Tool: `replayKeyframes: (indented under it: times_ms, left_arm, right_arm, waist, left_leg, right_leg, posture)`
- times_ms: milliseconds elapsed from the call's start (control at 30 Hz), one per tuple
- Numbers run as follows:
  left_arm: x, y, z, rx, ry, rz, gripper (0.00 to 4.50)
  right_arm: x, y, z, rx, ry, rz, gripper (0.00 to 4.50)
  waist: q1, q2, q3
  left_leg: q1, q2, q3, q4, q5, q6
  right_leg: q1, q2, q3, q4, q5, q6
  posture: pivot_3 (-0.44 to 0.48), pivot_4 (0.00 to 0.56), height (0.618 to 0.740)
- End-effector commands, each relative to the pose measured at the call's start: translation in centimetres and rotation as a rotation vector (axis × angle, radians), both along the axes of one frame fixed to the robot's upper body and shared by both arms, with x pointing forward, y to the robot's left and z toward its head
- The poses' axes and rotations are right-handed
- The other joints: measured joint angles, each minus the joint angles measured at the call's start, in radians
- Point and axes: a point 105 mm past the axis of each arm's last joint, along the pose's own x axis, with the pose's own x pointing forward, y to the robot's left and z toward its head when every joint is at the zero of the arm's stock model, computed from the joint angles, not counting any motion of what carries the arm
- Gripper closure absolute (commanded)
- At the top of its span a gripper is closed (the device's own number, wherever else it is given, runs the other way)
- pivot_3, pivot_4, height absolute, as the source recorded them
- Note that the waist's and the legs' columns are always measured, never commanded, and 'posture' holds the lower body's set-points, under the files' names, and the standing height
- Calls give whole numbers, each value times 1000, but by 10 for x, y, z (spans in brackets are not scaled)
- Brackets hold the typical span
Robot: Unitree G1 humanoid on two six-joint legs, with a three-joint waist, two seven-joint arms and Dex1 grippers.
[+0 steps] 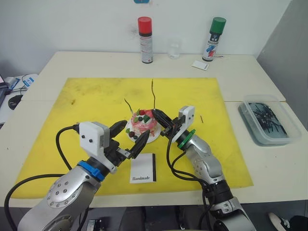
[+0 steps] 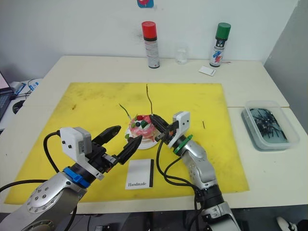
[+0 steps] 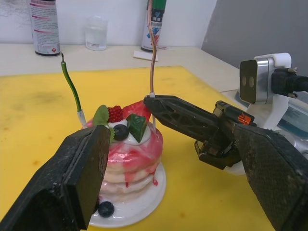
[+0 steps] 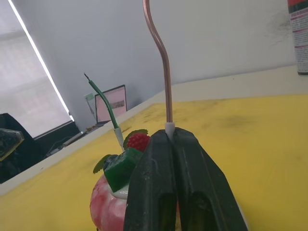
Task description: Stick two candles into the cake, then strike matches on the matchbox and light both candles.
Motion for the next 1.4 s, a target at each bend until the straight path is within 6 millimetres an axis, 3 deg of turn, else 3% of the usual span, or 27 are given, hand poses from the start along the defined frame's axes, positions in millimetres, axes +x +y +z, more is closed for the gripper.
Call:
replayKeyframes:
  times_ms: [33, 1400]
  left_arm:
    - [-3, -3, 7, -1, -32, -15, 0]
    - [-3, -4, 9, 6, -40, -24, 0]
  right_arm:
    - [-13, 12, 12, 87, -15, 52, 4453]
    - [-10, 19, 8, 70, -21, 53, 4453]
  waist:
    - [0, 0, 0]
    - [0, 0, 0]
  left_leg:
    - [0, 0, 0, 0, 0, 0]
    - [0, 0, 0, 0, 0, 0]
  right_leg:
    - [0, 0, 0, 0, 0, 0]
    - [0, 0, 0, 0, 0, 0]
  posture:
    - [0, 150, 740]
    - [0, 150, 740]
